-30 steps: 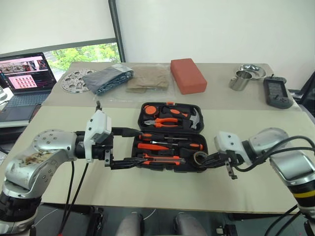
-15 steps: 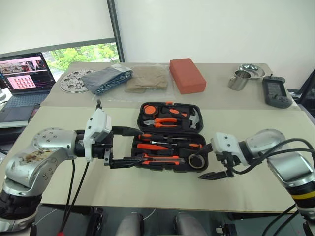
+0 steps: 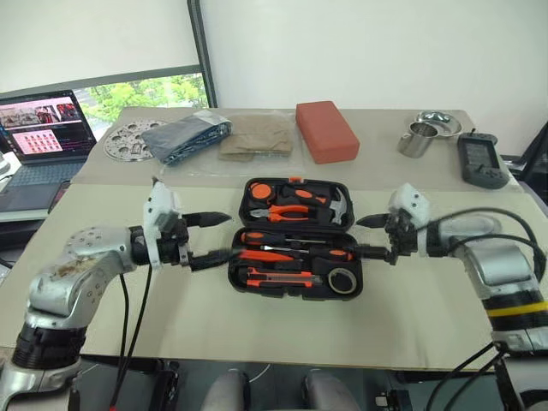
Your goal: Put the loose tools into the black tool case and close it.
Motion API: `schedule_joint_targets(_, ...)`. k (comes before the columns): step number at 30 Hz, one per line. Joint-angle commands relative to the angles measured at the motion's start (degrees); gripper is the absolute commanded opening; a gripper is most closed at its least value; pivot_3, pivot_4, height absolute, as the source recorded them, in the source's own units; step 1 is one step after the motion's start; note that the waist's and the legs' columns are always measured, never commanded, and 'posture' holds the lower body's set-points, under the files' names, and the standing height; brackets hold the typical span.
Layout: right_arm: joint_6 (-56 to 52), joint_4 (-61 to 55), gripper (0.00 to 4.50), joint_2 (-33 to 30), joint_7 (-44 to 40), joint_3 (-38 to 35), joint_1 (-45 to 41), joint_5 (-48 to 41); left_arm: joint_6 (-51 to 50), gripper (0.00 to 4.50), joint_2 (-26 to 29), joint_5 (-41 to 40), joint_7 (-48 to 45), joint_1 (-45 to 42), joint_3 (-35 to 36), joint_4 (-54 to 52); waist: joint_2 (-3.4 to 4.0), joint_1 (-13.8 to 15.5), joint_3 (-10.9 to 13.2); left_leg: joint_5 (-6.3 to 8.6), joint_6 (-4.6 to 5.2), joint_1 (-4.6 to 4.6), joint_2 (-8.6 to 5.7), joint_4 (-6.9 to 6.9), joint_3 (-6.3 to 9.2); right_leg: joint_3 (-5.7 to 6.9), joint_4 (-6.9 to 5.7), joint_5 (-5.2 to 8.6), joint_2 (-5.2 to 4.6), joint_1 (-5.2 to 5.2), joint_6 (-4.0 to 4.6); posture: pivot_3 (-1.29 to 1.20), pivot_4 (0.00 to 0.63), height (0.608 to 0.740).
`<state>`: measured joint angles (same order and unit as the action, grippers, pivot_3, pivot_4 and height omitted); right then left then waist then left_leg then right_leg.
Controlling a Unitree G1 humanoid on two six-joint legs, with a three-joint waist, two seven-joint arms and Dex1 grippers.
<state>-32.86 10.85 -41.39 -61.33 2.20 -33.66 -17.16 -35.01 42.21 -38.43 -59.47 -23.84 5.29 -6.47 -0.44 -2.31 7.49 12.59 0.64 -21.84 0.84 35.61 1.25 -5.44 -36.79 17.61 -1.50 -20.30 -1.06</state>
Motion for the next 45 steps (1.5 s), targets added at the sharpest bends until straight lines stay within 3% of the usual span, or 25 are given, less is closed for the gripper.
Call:
schedule_joint_targets(1, -4.3, 9.2, 4.42, 2.1, 2.8, -4.7, -6.8, -2.7, -1.4, 4.5, -2.4, 2.2, 1.7, -9.2, 0.6, 17.1, 0.01, -0.1, 0.0, 0.0, 0.0, -0.01, -0.01, 0.04, 0.0, 0.0, -0.01, 0.0, 0.02, -0.02, 0.0, 0.0, 0.15, 0.74)
schedule_joint_targets(12, -12.2, 37.4, 4.42, 7.1, 5.8, -7.4, -21.9, -2.7, -5.0, 4.5, -9.3, 10.0, -2.3, -33.4, -0.2, 62.3, 0.03, -0.4, 0.0, 0.0, 0.01, -0.37, -0.1, 0.08, 0.01, 0.11, -0.34, -0.02, 0.05, -0.39, 0.02, 0.0, 0.15, 0.74)
schedule_joint_targets(17, -13.4, 43.1, 4.42, 7.8, 5.7, -6.9, -24.8, -1.5, -5.0, 4.5, -11.7, 13.9, 1.1, -39.0, 0.5, 73.6, 0.03, -0.2, 0.0, 0.01, 0.02, -0.38, -0.09, 0.02, 0.06, 0.24, -0.38, -0.03, 0.06, -0.39, 0.02, 0.0, 0.15, 0.74)
schedule_joint_targets(24, -15.2, 45.9, 4.42, 8.1, 3.8, -6.8, -25.4, -1.5, -9.0, 4.5, -13.5, 16.7, 2.2, -41.1, 2.3, 79.1, 0.04, -0.3, 0.0, 0.01, 0.02, -0.45, -0.1, 0.03, 0.11, 0.26, -0.41, -0.03, 0.03, -0.42, 0.01, 0.0, 0.15, 0.74)
schedule_joint_targets(29, -14.9, 45.9, 3.05, 8.5, 3.0, -6.4, -25.7, -0.9, -10.2, 4.5, -14.2, 16.4, 2.1, -42.4, 5.4, 79.8, 0.05, -0.3, 0.0, 0.01, 0.02, -0.45, -0.1, 0.04, 0.11, 0.28, -0.43, -0.03, 0.04, -0.42, 0.01, 0.0, 0.15, 0.74)
schedule_joint_targets(33, -14.6, 45.7, 1.48, 9.1, 2.4, -6.0, -25.7, -0.4, -10.5, 4.5, -14.8, 17.0, 2.3, -42.9, 7.0, 80.1, 0.05, -0.4, 0.0, 0.01, 0.02, -0.44, -0.1, 0.04, 0.11, 0.28, -0.43, -0.03, 0.05, -0.42, 0.01, 0.0, 0.15, 0.74)
schedule_joint_targets(37, -13.2, 46.2, 0.25, 10.0, 2.1, -6.0, -26.1, 0.4, -10.4, 4.5, -15.2, 17.9, 1.9, -43.0, 7.5, 80.0, 0.05, -0.6, 0.0, 0.01, 0.01, -0.44, -0.09, 0.04, 0.12, 0.29, -0.44, -0.03, 0.04, -0.42, 0.01, 0.0, 0.15, 0.74)
schedule_joint_targets(38, -13.0, 46.2, 0.05, 10.2, 2.0, -6.0, -26.2, 0.6, -10.2, 4.5, -15.3, 18.3, 1.9, -43.0, 7.5, 80.1, 0.05, -0.7, 0.0, 0.01, 0.01, -0.42, -0.08, 0.03, 0.12, 0.29, -0.45, -0.03, 0.05, -0.43, 0.01, 0.0, 0.15, 0.74)
schedule_joint_targets(45, -10.3, 45.5, 0.05, 10.9, -0.9, -5.8, -26.0, 0.9, -10.0, 4.5, -15.7, 19.6, 1.8, -42.4, 8.1, 80.2, 0.05, -1.6, 0.0, 0.01, 0.01, -0.42, -0.05, 0.0, 0.13, 0.31, -0.52, -0.03, 0.06, -0.45, 0.0, 0.0, 0.15, 0.74)
